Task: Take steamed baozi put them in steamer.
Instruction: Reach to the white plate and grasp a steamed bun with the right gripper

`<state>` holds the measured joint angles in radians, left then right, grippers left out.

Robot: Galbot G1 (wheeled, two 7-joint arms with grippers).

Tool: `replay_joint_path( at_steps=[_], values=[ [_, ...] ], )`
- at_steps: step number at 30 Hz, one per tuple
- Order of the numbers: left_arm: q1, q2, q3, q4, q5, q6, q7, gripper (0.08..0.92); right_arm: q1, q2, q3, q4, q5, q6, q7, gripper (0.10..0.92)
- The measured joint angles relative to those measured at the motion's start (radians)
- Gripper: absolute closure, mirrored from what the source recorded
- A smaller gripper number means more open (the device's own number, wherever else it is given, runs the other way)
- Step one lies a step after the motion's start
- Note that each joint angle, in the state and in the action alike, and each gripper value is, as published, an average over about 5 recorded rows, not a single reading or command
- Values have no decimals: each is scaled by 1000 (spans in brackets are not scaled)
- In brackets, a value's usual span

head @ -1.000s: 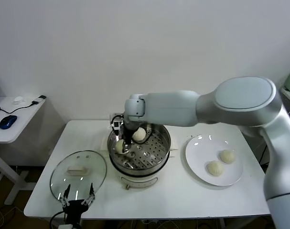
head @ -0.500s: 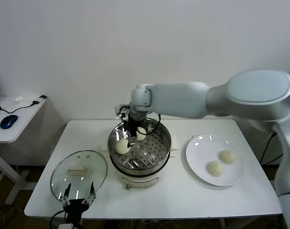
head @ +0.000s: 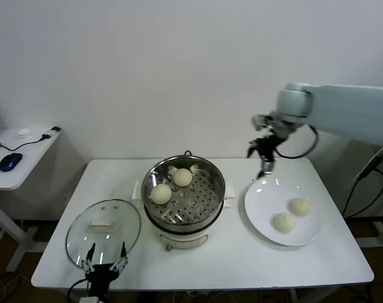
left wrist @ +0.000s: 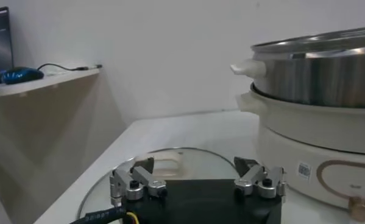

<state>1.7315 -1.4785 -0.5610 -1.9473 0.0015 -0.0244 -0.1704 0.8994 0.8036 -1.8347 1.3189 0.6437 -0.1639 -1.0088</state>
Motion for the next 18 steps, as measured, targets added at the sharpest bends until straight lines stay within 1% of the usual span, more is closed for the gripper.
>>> replay_joint_path(
  at_steps=[8,18],
  values=[
    [7,0,-12,0,-2,1,0,177,-193,-120,109,4,-144,-25,24,203],
    [7,-1,-14,10,-1,4,1,177,-430,-150,277,-56,-256,-49,60,203]
  ],
)
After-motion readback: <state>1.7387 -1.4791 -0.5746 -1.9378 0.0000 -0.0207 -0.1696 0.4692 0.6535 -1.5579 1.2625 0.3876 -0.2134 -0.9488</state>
